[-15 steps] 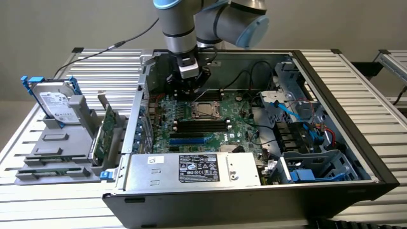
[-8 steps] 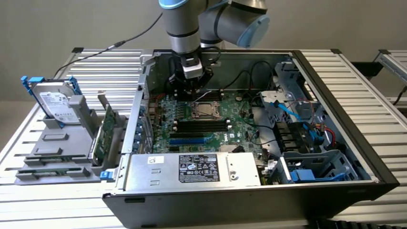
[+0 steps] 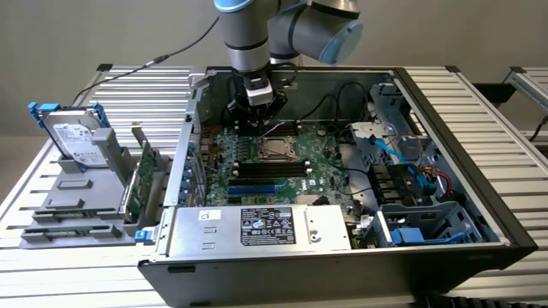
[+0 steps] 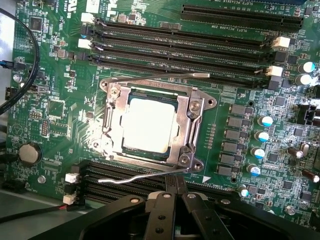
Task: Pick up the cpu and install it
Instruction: 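Install the first cpu locking lever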
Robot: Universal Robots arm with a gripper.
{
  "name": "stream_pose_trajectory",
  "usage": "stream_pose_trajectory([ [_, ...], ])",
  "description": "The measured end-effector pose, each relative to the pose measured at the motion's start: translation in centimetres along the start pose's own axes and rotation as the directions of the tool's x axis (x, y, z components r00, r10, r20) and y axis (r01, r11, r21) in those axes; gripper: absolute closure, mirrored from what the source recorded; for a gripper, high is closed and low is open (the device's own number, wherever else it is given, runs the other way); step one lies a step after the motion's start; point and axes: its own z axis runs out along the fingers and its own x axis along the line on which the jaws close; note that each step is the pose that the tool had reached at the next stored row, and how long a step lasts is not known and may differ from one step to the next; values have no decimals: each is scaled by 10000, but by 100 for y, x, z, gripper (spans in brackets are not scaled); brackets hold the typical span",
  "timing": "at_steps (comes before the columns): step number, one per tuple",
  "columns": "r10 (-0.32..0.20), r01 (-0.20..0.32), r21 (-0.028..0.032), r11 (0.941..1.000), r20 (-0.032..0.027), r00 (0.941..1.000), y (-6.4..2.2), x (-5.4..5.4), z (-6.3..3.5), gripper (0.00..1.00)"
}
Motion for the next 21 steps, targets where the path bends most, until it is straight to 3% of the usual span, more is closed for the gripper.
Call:
stream_pose_trajectory([
  [11, 25, -25, -1, 10000, -1, 10000, -25, -159, -18, 89],
  [18, 30, -30, 29, 10000, -5, 10000, -17, -134, -12, 89],
  [21, 34, -34, 49, 10000, 21, 10000, -10, -86, -6, 89],
])
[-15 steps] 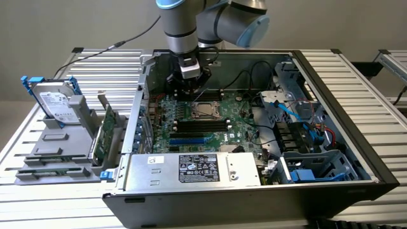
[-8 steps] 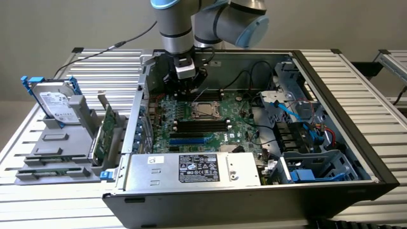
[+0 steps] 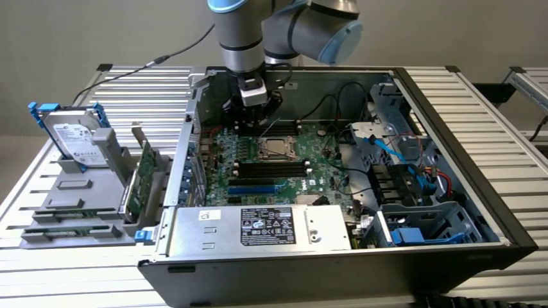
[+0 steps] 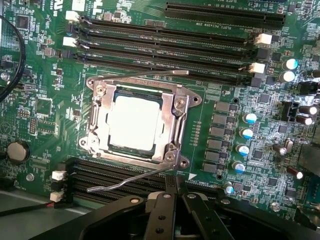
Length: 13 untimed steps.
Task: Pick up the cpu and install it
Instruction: 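Install the first cpu locking lever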
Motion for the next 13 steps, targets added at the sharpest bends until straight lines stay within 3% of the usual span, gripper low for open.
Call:
stream_pose_trajectory([
  [5, 6, -6, 22, 10000, 100, 10000, 15, 38, 4, 89],
  [13, 16, -17, 42, 10000, 147, 9999, 20, 38, -7, 89],
])
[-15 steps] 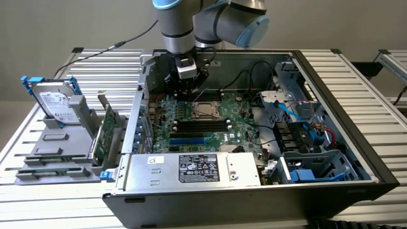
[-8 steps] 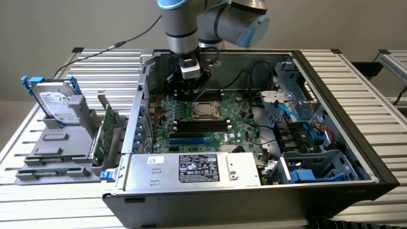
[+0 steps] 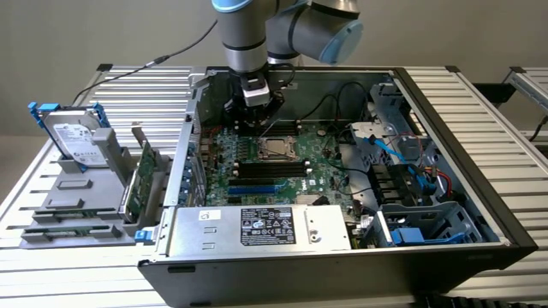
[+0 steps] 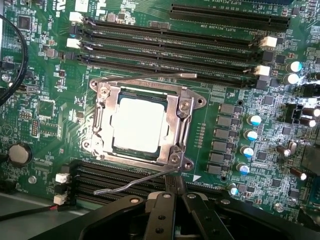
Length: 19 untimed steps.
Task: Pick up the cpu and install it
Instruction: 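Install the first cpu locking lever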
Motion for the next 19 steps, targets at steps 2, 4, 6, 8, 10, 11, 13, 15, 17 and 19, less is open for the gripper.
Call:
stream_pose_trajectory([
  [2, 6, -6, 6, 10000, 21, 10000, 2, 1, -6, 89],
  [4, 14, -14, 15, 10000, 64, 10000, 2, 2, -18, 89],
  [6, 20, -21, 25, 10000, 126, 9999, 2, 6, -38, 89],
  [8, 26, -27, 38, 10000, 147, 9999, 2, 12, -45, 89],
  [10, 32, -33, 78, 10000, 145, 9999, 5, 31, -43, 89],
  [11, 35, -36, 101, 9999, 142, 9999, 7, 43, -42, 89],
  [13, 38, -40, 130, 9999, 138, 9999, 11, 70, -38, 89],
  [15, 51, -53, 138, 9999, 147, 9999, 19, 79, -38, 89],
  [17, 66, -68, 142, 9999, 148, 9999, 26, 78, -38, 89],
  [19, 69, -71, 142, 9999, 149, 9999, 31, 77, -40, 89],
])
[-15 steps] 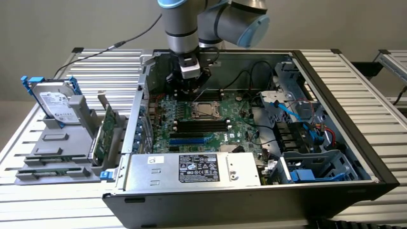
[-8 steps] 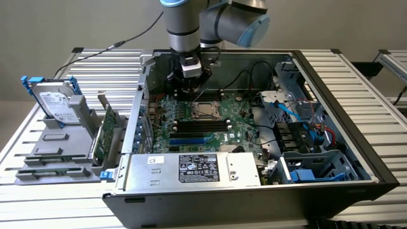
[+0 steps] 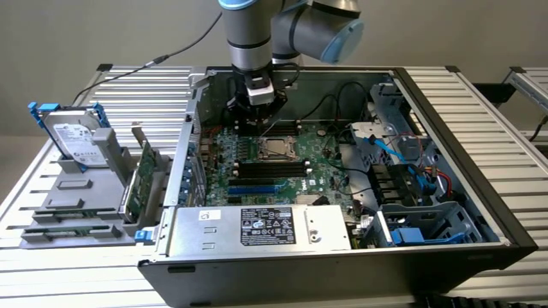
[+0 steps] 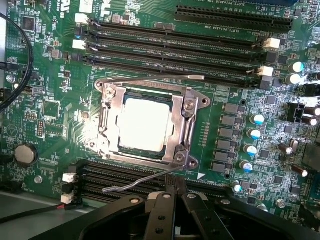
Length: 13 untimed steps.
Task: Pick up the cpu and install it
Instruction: 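Install the first cpu locking lever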
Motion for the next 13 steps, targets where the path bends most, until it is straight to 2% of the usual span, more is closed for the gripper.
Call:
stream_pose_trajectory([
  [5, 9, -9, 1, 10000, 13, 10000, 4, 1, -16, 89],
  [13, 44, -44, 16, 10000, 79, 10000, 16, 22, -33, 89],
])
